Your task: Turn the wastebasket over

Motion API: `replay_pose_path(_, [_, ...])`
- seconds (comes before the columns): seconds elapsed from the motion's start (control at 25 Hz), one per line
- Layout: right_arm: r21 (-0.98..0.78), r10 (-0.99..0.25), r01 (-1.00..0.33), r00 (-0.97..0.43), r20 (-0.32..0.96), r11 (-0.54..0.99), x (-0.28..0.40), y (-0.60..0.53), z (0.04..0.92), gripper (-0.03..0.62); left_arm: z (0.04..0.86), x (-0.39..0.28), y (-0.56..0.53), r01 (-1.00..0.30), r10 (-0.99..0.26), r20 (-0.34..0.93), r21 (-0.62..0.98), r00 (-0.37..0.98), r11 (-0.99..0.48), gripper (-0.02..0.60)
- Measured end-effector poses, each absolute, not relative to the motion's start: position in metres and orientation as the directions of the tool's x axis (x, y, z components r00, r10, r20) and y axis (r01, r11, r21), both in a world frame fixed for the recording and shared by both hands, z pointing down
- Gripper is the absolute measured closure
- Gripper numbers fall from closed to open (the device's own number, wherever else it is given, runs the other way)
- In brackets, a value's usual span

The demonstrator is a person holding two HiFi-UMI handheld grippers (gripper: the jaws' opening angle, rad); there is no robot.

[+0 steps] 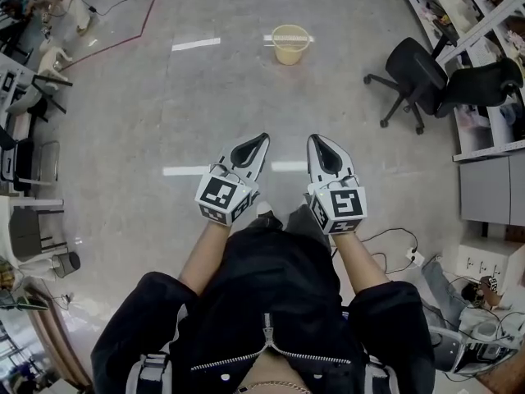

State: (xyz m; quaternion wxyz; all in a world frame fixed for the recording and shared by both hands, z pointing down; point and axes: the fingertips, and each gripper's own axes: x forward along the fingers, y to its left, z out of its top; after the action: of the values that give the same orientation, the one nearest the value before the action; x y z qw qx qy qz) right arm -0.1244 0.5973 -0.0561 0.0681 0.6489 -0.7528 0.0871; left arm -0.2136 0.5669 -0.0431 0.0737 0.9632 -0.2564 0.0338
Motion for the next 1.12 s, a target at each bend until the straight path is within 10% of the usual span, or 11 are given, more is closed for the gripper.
replay_pose_path(1.12, [-0.083,-0.965,-0.995,-0.070,0.253,0.051,-0.073,0.564,-0.044,0.583,-0.021,-0.169,0.520,-0.460,-0.442,0.134,0.179,0.887,-0.869,0.577])
